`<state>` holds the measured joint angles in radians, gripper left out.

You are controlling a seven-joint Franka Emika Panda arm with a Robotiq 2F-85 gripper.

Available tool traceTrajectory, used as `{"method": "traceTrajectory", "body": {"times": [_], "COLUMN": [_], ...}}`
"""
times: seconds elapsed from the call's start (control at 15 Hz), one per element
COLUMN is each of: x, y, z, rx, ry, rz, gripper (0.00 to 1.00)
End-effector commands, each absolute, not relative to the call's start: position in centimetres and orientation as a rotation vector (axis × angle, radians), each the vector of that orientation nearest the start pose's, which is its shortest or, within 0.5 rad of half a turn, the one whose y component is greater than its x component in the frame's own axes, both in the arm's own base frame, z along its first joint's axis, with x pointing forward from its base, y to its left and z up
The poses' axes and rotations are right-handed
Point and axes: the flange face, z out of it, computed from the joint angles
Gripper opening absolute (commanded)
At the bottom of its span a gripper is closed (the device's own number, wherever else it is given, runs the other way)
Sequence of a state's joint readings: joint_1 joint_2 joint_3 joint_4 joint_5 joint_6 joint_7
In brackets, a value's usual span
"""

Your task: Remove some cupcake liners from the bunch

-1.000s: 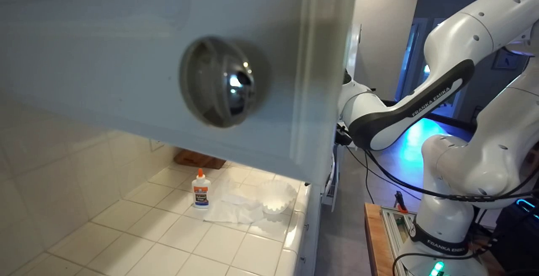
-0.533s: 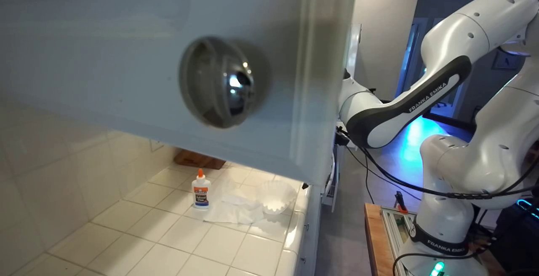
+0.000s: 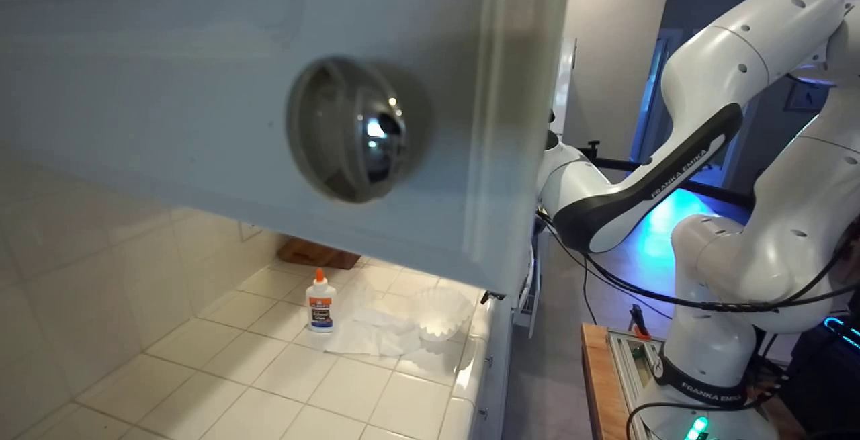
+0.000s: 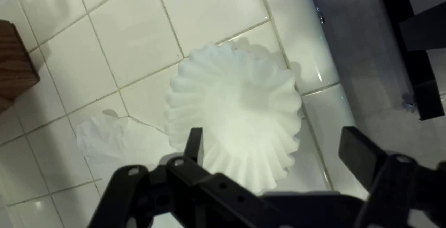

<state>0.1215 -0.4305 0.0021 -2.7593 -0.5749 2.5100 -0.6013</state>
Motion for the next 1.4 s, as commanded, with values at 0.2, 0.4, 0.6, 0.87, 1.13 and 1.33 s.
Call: {"method": "traceTrajectory", "body": {"times": [0.2,0.4,0.6,0.87,1.13,1.33], "x": [39.4,39.9,40.0,39.9,39.9,39.9], "y": [5.0,4.9,4.6,4.4,4.3,4.3], "z": [34.1,33.2,32.0,30.9,31.0,31.1], "rx": [-2.843,-2.815,-2.804,-2.800,-2.801,-2.804], "ry": [-2.042,-2.028,-1.982,-1.910,-1.873,-1.855], "rz": [-0.270,-0.305,-0.279,-0.216,-0.218,-0.216], "gripper": [0.69,0.61,0.69,0.60,0.43,0.35]}}
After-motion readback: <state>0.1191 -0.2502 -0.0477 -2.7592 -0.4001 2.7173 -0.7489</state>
